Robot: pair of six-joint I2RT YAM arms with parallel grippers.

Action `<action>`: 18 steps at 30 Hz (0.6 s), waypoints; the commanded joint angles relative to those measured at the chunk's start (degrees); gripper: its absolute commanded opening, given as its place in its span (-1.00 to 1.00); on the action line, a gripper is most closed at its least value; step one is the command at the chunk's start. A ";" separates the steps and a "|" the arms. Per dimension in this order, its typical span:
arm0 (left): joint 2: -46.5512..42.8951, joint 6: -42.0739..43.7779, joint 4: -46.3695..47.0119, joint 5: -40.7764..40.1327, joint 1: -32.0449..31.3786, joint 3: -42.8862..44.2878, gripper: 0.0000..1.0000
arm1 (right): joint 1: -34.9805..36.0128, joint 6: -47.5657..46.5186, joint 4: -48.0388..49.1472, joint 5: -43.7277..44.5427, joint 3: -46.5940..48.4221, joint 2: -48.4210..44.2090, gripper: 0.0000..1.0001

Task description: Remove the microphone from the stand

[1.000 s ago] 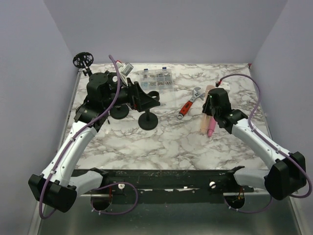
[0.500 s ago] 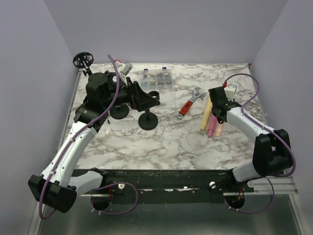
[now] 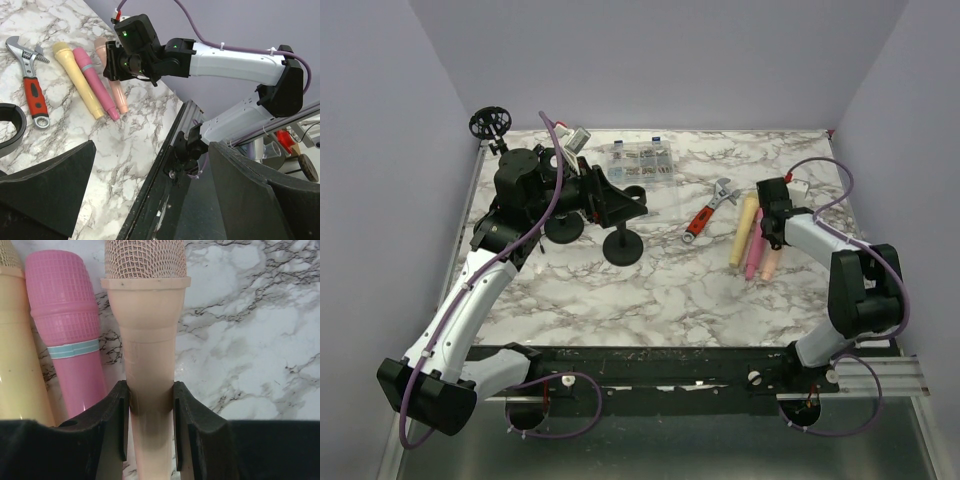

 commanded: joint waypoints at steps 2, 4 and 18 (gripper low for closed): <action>-0.68 -0.07 1.72 1.27 0.34 -0.80 0.98 | -0.82 0.55 4.45 -3.48 -1.26 1.92 -0.39; -0.53 -0.01 1.83 1.21 0.39 -0.91 0.98 | -1.05 0.82 4.81 -3.90 -1.73 2.39 -0.31; -1.35 0.82 1.86 -0.95 0.34 -1.57 0.98 | -1.32 1.42 7.61 -7.74 -3.72 3.28 0.02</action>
